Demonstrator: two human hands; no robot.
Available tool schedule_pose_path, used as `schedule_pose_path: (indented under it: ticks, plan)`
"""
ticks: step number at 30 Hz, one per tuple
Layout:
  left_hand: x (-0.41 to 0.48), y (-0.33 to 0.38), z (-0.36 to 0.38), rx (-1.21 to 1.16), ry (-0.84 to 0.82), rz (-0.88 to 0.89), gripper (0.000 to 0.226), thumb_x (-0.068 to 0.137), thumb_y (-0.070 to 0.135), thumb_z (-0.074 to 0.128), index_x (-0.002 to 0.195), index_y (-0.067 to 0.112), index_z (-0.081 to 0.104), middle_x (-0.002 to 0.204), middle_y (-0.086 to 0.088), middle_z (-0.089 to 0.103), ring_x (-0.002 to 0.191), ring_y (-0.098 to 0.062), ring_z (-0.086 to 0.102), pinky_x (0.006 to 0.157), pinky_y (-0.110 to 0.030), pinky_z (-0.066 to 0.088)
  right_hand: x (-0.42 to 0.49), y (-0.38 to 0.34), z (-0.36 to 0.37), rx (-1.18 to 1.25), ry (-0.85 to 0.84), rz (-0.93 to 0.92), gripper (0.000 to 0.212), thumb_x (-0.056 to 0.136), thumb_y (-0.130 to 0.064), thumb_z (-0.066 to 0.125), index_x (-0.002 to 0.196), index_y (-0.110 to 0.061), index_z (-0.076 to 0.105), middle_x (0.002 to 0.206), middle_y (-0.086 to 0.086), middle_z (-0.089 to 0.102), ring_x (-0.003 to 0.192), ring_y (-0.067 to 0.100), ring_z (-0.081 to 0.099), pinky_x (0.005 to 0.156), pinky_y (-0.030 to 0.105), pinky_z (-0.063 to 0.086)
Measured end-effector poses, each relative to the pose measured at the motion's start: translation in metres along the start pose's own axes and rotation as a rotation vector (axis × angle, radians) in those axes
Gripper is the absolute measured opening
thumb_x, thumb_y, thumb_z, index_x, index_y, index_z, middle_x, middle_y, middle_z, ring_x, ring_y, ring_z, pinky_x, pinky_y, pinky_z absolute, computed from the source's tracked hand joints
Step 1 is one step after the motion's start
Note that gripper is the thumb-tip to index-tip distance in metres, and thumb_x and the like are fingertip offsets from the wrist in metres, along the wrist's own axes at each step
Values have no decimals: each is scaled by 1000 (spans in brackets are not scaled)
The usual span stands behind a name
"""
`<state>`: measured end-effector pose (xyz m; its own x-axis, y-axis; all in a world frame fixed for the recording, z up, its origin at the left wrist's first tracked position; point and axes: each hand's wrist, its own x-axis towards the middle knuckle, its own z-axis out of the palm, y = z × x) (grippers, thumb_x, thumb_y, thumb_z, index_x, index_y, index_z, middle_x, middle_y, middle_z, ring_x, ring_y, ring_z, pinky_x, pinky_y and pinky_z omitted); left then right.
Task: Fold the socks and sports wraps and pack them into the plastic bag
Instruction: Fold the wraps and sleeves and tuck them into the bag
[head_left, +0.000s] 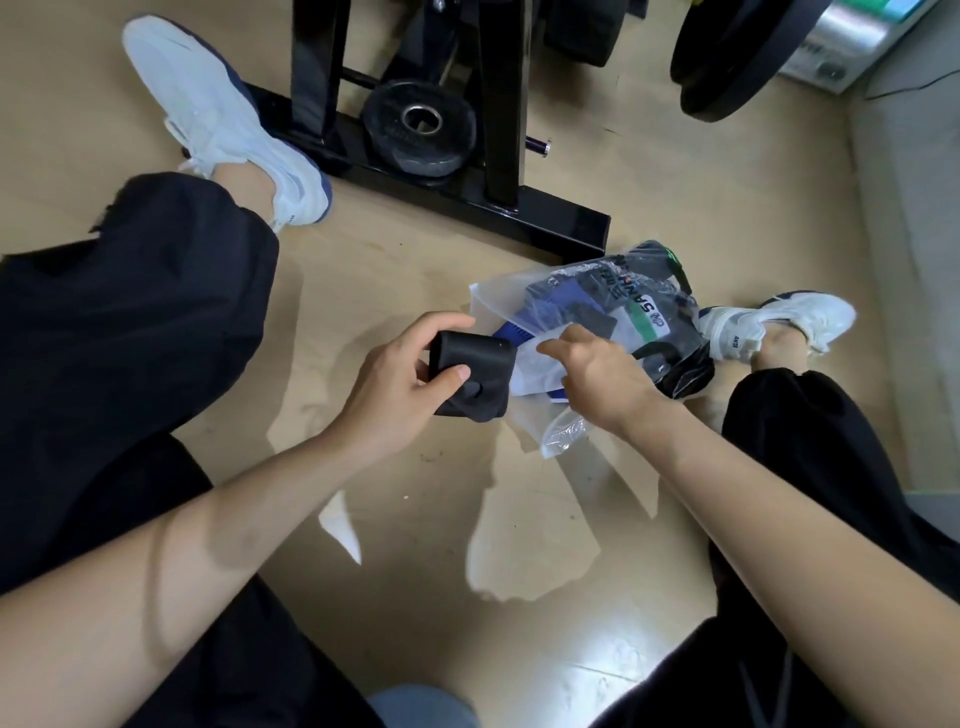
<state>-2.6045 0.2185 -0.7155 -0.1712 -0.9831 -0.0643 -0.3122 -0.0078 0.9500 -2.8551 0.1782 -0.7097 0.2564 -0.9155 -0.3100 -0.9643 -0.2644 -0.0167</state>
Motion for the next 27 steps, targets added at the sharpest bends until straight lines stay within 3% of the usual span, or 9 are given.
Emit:
schedule_pose_path:
  ticks: [3, 7, 10, 13, 18, 22, 24, 27]
  plan:
    - [2, 4, 1, 40, -37, 41, 37, 92, 13, 68, 122, 34, 63, 70, 19, 58, 61, -14, 53, 59, -16, 40, 3, 6, 1, 145, 7, -1, 58, 82, 4, 63, 137, -14, 55, 129, 12, 55, 106, 39, 61, 87, 44, 51]
    - [1, 0, 6, 76, -98, 55, 36, 91, 13, 69, 119, 35, 64, 73, 25, 60, 63, -13, 54, 60, -14, 40, -3, 18, -10, 325, 82, 37, 63, 85, 3, 66, 143, -12, 50, 134, 11, 56, 115, 30, 58, 99, 40, 47]
    - [8, -6, 15, 69, -120, 53, 38, 89, 13, 70, 119, 36, 64, 81, 25, 62, 66, -12, 56, 64, -21, 44, -12, 25, -20, 432, 149, 52, 62, 86, 2, 67, 144, -14, 50, 131, 5, 57, 92, 16, 56, 91, 28, 46]
    - [24, -10, 34, 54, -103, 78, 37, 87, 17, 68, 119, 36, 64, 88, 26, 63, 69, -9, 58, 69, -28, 49, -20, 28, -24, 486, 197, 38, 64, 86, -1, 70, 145, -15, 49, 126, -1, 56, 86, 9, 52, 87, 23, 46]
    - [53, -14, 88, -22, 33, 111, 37, 86, 16, 68, 120, 29, 66, 106, 18, 69, 81, -3, 58, 80, -27, 49, -28, 29, -22, 514, 254, 7, 71, 83, 2, 72, 146, -14, 46, 122, -3, 55, 81, 11, 55, 84, 26, 51]
    - [71, -33, 129, -2, 174, 76, 38, 85, 9, 71, 121, 23, 69, 98, 2, 72, 68, -5, 56, 69, -17, 42, -31, 30, -16, 566, 284, 11, 71, 82, 5, 70, 147, -13, 46, 121, -9, 52, 76, 5, 57, 79, 23, 53]
    - [76, -43, 144, 27, 198, 84, 38, 85, 8, 73, 121, 17, 70, 98, -4, 73, 75, -12, 59, 73, -18, 45, -31, 31, -13, 597, 297, 27, 71, 83, 5, 70, 147, -14, 46, 127, -7, 52, 76, 3, 57, 79, 22, 53]
    - [81, -59, 161, 86, 177, 162, 40, 81, 2, 76, 120, 6, 69, 111, -9, 72, 100, -20, 66, 93, -29, 50, -31, 31, -10, 625, 321, 46, 70, 83, 6, 68, 147, -15, 46, 130, -6, 53, 76, 6, 59, 75, 15, 50]
